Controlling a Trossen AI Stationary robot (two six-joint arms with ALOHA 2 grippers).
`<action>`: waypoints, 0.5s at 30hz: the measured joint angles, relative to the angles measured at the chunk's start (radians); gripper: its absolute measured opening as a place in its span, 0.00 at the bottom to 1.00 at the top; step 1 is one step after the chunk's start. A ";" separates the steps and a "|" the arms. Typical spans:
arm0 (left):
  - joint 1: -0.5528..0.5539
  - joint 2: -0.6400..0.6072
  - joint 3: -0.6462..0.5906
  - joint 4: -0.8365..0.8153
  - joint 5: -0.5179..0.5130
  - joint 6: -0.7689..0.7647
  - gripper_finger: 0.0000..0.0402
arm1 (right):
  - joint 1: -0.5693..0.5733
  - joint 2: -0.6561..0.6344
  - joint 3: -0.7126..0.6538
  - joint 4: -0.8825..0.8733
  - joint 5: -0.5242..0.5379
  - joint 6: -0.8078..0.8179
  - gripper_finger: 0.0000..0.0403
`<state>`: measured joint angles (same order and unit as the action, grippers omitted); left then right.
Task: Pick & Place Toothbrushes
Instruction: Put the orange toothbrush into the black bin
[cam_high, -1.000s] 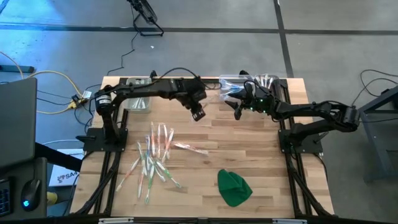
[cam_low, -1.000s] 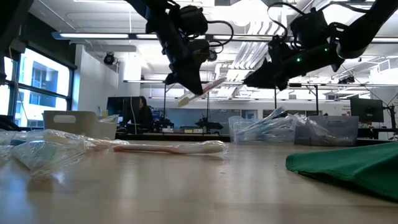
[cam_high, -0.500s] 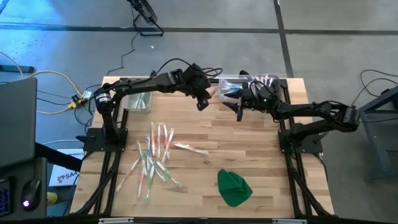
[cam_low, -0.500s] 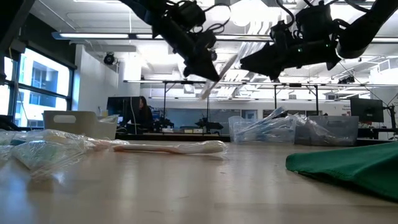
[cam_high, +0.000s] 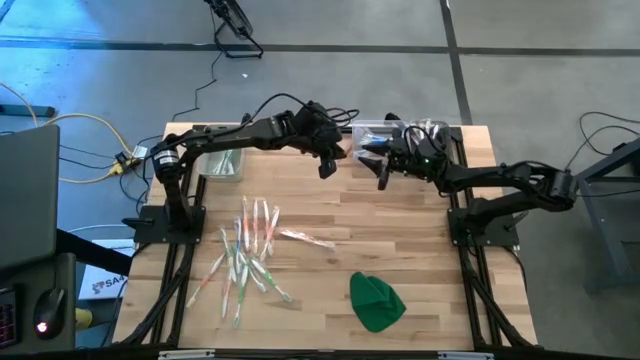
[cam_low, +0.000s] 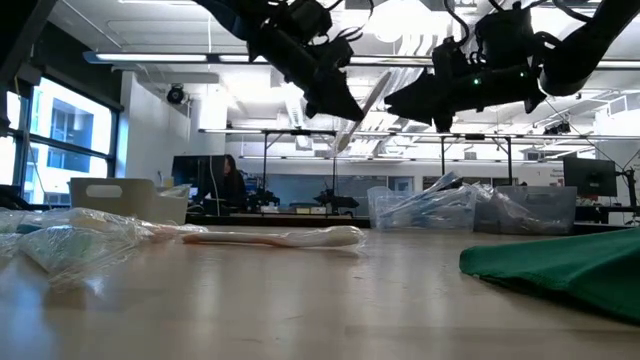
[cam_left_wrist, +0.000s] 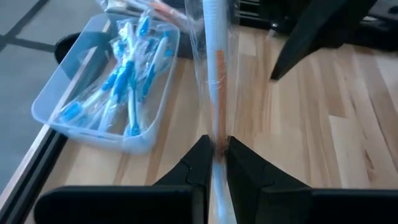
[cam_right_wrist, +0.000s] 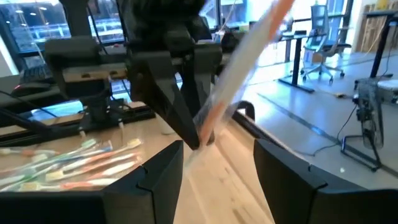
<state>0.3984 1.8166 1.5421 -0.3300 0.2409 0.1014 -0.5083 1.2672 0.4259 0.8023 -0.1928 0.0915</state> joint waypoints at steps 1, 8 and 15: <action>-0.009 0.006 0.000 0.012 0.000 0.002 0.08 | 0.000 0.005 0.000 -0.001 0.000 0.012 0.47; -0.080 0.012 0.000 0.058 -0.066 0.008 0.08 | -0.001 0.035 0.000 0.007 -0.083 0.040 0.47; -0.094 0.012 0.000 0.059 -0.087 0.000 0.08 | 0.019 0.035 0.000 0.064 -0.131 0.040 0.47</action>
<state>0.3042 1.8290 1.5417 -0.2710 0.1544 0.1018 -0.4892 1.3025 0.4255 0.8666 -0.3234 0.1318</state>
